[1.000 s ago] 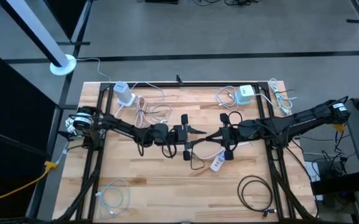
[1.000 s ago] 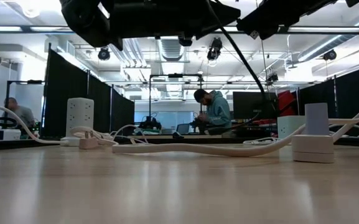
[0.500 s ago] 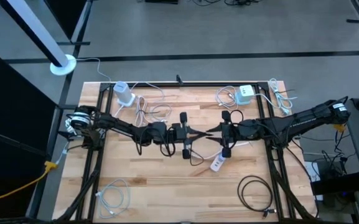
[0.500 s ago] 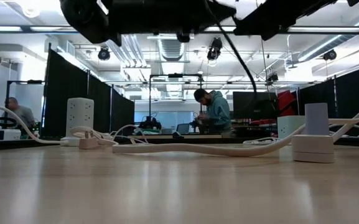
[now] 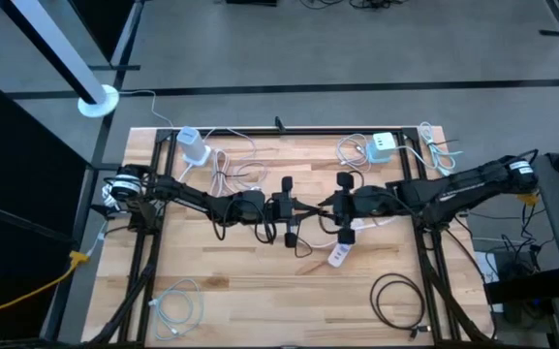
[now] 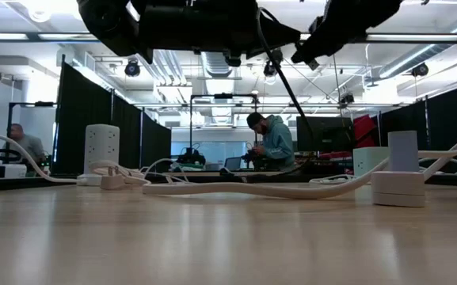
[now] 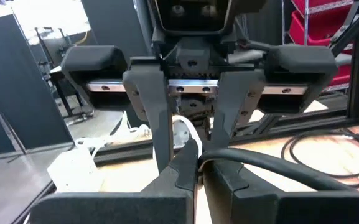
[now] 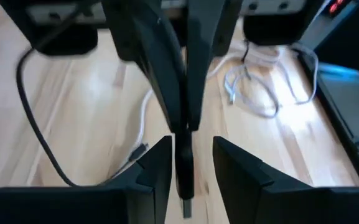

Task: Insert USB
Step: Insert the left black charger cable into the purple charger adapter

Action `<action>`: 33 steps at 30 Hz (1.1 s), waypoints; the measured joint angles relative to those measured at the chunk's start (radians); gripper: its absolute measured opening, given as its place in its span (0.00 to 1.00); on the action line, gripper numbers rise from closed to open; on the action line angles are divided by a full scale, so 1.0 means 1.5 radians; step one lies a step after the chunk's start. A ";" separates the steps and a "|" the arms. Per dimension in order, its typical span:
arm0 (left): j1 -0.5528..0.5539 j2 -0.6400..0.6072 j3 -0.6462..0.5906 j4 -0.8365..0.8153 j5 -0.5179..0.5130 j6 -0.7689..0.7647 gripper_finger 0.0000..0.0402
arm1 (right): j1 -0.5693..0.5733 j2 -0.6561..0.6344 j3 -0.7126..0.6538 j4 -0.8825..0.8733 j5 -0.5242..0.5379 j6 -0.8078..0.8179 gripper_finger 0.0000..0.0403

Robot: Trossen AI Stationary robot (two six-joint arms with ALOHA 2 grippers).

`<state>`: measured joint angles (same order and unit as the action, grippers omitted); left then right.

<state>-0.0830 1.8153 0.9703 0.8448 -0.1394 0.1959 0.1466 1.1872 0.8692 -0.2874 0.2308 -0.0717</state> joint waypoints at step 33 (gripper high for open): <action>-0.012 -0.040 -0.009 -0.123 0.000 0.053 0.19 | 0.042 0.028 0.081 -0.179 0.080 0.119 0.05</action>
<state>-0.1009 1.7549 0.9569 0.6603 -0.1388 0.2752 0.2091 1.2298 0.9911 -0.5559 0.3504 0.1067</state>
